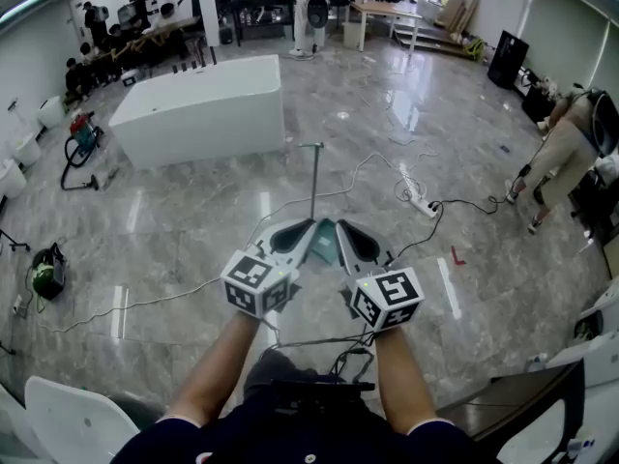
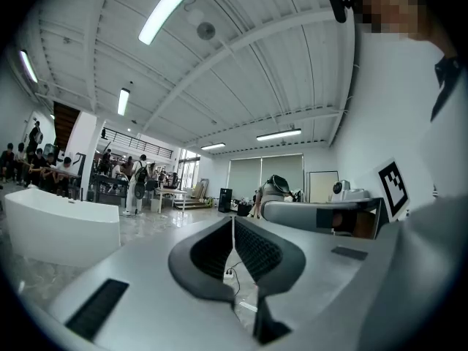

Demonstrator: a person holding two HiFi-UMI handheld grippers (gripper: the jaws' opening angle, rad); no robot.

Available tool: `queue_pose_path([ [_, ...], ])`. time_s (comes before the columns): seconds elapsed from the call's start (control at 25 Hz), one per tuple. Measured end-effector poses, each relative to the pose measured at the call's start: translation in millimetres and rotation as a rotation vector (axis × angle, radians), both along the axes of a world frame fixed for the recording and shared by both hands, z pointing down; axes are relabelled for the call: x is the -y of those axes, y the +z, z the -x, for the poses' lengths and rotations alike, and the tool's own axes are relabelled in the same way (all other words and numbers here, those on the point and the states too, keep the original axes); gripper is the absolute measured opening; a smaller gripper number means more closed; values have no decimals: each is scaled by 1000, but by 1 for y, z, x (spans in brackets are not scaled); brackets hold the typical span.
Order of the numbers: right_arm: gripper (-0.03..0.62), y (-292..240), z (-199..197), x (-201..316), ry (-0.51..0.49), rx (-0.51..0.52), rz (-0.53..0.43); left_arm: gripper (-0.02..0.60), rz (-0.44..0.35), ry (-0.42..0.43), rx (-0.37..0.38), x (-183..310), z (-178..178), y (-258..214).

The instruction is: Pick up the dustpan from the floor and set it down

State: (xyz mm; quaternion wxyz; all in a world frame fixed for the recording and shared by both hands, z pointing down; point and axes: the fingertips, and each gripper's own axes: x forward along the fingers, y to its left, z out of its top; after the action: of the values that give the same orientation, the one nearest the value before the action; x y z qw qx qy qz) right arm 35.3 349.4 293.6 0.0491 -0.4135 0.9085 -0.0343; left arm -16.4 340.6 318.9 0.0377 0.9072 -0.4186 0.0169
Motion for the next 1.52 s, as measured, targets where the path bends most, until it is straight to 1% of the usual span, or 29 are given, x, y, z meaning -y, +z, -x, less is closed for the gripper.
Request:
queue_pose_path([
  [0.32,6,16,-14,33,17,4,17,15,27,-17,-10,31,-7,10],
  [0.44,6,20,-17,52,26,1,23,15,32,-6,7,51,-6,23],
  [0.56,6,25,-19,74,40,-8,23,15,23,-11,-16,76,-4,26],
  [0.64,6,27,-19,93,53,-13,21,15,9,0,-23,96,-2,28],
  [0.92,6,32,-7,176,99,-43,29,15,5,59,-65,185,8,30],
  [1.12,6,36,8,239,134,-66,40,15,8,102,-44,249,19,37],
  [1.32,6,39,26,307,164,-70,43,15,-22,159,-18,311,33,40],
  [1.52,6,47,35,360,179,-68,55,15,19,194,-8,359,36,53],
])
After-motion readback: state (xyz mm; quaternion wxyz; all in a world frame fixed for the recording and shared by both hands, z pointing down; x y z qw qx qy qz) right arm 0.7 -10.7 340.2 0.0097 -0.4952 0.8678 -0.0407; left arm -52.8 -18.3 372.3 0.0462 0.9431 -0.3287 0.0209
